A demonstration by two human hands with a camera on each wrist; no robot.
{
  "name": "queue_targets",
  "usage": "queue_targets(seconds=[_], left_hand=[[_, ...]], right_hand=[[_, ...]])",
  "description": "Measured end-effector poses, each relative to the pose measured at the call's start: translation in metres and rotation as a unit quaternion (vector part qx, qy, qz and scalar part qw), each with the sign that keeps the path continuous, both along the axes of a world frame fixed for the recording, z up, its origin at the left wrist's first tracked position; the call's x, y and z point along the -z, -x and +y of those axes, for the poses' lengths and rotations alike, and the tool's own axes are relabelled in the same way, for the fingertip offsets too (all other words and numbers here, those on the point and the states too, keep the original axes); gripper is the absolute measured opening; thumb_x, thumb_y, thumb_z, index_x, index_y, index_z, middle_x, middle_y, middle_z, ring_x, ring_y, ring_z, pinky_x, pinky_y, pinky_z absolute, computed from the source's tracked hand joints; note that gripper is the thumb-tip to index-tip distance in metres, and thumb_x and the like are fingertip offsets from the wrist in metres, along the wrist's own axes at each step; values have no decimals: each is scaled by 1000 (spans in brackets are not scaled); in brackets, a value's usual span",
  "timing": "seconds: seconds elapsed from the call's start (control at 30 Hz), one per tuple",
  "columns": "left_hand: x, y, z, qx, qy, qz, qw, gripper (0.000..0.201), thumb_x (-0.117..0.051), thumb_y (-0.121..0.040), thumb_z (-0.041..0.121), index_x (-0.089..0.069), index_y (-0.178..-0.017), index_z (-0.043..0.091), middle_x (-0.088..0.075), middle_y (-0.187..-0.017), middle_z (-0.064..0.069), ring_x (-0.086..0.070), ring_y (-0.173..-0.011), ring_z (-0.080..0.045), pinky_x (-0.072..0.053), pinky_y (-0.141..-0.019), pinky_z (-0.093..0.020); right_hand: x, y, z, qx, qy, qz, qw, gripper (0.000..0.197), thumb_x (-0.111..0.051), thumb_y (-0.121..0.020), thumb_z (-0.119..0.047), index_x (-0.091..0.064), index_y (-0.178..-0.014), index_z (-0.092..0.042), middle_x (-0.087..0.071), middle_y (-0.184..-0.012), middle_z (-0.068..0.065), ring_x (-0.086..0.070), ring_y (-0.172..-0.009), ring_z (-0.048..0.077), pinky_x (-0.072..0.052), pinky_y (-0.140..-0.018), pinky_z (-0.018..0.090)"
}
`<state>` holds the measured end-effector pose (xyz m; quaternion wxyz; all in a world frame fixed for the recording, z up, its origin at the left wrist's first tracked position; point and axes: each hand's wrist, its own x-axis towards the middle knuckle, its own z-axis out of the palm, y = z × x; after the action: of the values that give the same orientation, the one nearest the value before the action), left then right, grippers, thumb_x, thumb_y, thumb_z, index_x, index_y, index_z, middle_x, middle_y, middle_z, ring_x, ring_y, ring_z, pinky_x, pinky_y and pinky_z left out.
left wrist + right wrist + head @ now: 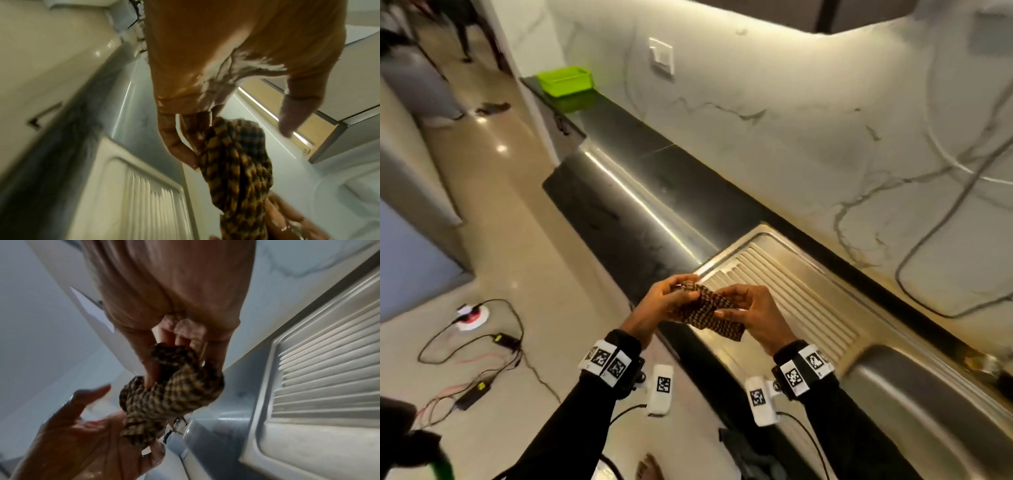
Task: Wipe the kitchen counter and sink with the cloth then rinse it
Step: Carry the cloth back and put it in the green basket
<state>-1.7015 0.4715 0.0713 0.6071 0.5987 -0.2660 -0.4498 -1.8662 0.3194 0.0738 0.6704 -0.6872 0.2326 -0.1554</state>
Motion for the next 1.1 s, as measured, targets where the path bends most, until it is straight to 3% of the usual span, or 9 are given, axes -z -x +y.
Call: queue_targets(seconds=[0.1,0.17,0.27,0.4,0.6,0.77,0.93,1.03,1.1], left_hand=[[-2,-53,30,-37,-18,-31,999,37,-80,-89,19,-71,-122,6,-78,-100,-10,-74,-88,-18,-56,-65,-22],[-4,-93,53,-61,-20,-60,996,32,-78,-90,11,-71,-120,1,-78,-94,-9,-74,-80,-17,-54,-60,-20],[0,-153,80,-127,-17,-79,989,32,-79,-88,9,-69,-118,1,-78,-105,-15,-76,-98,-27,-62,-77,-32],[9,-218,91,-200,-26,-87,975,29,-76,-91,9,-67,-120,9,-77,-110,-11,-75,-105,-26,-61,-83,-36],[19,-325,91,-290,-44,-65,954,19,-57,-98,2,-66,-113,11,-76,-106,-10,-72,-102,-31,-58,-70,-33],[2,-411,82,-323,-77,-72,941,32,-53,-105,37,-73,-104,11,-77,-94,0,-72,-87,-10,-56,-75,-28],[6,-503,87,-347,-79,-164,920,28,-55,-106,26,-72,-112,5,-75,-105,-9,-69,-101,-19,-54,-90,-33],[15,-553,84,-351,-107,-292,884,26,-50,-108,23,-68,-118,7,-73,-107,-3,-67,-99,-14,-50,-90,-23],[20,-592,84,-378,-124,-356,846,25,-46,-110,21,-63,-118,5,-70,-100,-1,-63,-88,-11,-45,-80,-10]], right_hand=[[-2,-72,28,17,0,-39,999,26,-77,-75,10,-77,-99,-1,-77,-96,17,-74,-92,31,-60,-86,40],[-4,-119,43,21,-45,-65,997,22,-73,-81,9,-75,-101,2,-77,-97,16,-75,-91,26,-60,-79,35],[-1,-184,56,-15,17,-78,997,20,-67,-92,-3,-74,-111,-1,-77,-104,9,-73,-100,21,-59,-86,34],[2,-271,62,-80,169,-49,981,16,-64,-97,-12,-74,-110,-13,-73,-98,-10,-67,-96,-4,-52,-85,15],[6,-389,40,-242,-21,-40,969,51,-83,-76,4,-64,-123,-2,-73,-116,16,-70,-109,30,-57,-93,41],[10,-485,37,-201,-8,5,979,22,-72,-89,-4,-69,-111,-1,-75,-104,18,-73,-100,33,-55,-95,56],[-7,-574,27,-277,41,25,960,17,-65,-97,-16,-72,-112,-10,-75,-103,14,-72,-95,34,-59,-80,51],[-11,-634,26,-253,142,54,955,11,-69,-93,-17,-73,-103,-15,-75,-93,5,-73,-77,7,-62,-64,34],[-17,-675,27,-298,95,54,948,22,-75,-88,-11,-71,-109,-8,-76,-97,9,-76,-84,13,-62,-65,27]])
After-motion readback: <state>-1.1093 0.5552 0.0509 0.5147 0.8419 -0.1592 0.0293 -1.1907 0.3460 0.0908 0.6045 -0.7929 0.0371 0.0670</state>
